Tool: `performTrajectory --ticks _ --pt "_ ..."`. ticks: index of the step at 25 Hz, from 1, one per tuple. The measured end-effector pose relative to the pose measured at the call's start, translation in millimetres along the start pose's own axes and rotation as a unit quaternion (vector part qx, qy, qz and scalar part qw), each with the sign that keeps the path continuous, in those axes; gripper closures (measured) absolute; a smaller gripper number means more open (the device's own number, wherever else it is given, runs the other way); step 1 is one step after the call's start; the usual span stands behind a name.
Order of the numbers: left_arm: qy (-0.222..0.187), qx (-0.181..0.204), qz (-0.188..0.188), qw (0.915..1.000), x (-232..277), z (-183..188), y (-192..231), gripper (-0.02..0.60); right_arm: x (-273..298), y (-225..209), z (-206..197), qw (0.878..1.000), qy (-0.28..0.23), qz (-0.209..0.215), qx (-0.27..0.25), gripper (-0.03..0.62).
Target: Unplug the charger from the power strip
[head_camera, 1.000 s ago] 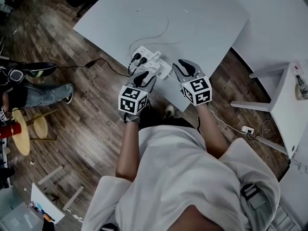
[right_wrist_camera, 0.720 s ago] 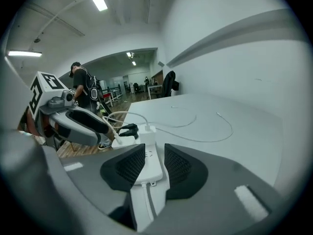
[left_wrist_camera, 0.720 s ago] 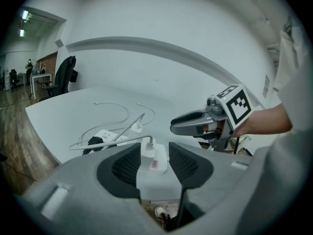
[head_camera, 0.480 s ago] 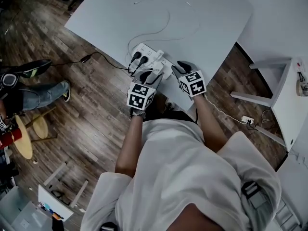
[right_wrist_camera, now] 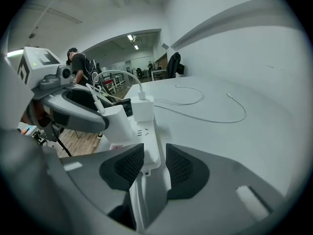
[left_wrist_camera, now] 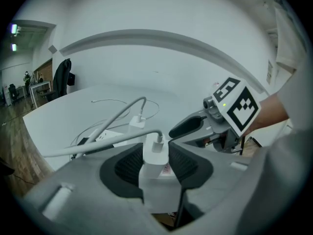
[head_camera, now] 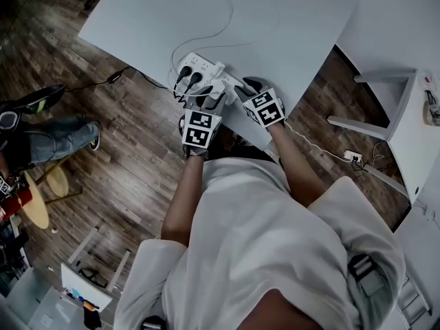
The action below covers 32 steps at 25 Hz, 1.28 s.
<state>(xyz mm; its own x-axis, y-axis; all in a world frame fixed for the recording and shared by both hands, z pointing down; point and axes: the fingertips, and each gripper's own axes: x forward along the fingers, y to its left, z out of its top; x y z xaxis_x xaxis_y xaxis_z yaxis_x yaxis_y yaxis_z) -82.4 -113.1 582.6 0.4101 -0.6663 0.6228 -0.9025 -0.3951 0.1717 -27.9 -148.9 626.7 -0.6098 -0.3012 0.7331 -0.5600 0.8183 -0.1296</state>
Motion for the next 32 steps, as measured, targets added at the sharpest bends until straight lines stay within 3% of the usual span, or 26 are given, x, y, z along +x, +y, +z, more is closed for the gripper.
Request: performTrajectory --ticks 6,11,13,24,26,30,32 --pt "0.003 0.007 0.015 0.9999 0.1 0.7 1.5 0.434 -0.2 3.5 -1.3 1.000 -0.012 0.000 0.004 0.490" --pt "0.025 0.062 0.029 0.9973 0.2 3.9 -1.3 0.440 0.6 4.2 -1.8 1.000 -0.007 0.011 0.017 0.490" --pt "0.027 0.067 0.030 0.9969 1.4 4.1 -2.4 0.440 0.5 3.2 -1.8 1.000 -0.004 0.012 0.017 0.490" --pt "-0.023 -0.060 0.002 0.9979 -3.7 5.1 6.6 0.434 0.4 4.0 -1.0 1.000 -0.006 0.011 0.017 0.490" --pt "-0.022 -0.048 0.007 0.9986 -3.3 5.0 6.2 0.436 0.4 3.5 -1.2 1.000 -0.006 0.011 0.018 0.490" --pt "0.005 0.038 0.028 0.9989 0.2 4.6 0.8 0.440 0.6 3.0 -1.4 1.000 -0.006 0.009 0.015 0.490" --pt "0.010 0.050 0.030 0.9982 -0.1 5.2 0.6 0.442 0.9 3.6 -0.9 1.000 -0.004 0.007 0.012 0.490"
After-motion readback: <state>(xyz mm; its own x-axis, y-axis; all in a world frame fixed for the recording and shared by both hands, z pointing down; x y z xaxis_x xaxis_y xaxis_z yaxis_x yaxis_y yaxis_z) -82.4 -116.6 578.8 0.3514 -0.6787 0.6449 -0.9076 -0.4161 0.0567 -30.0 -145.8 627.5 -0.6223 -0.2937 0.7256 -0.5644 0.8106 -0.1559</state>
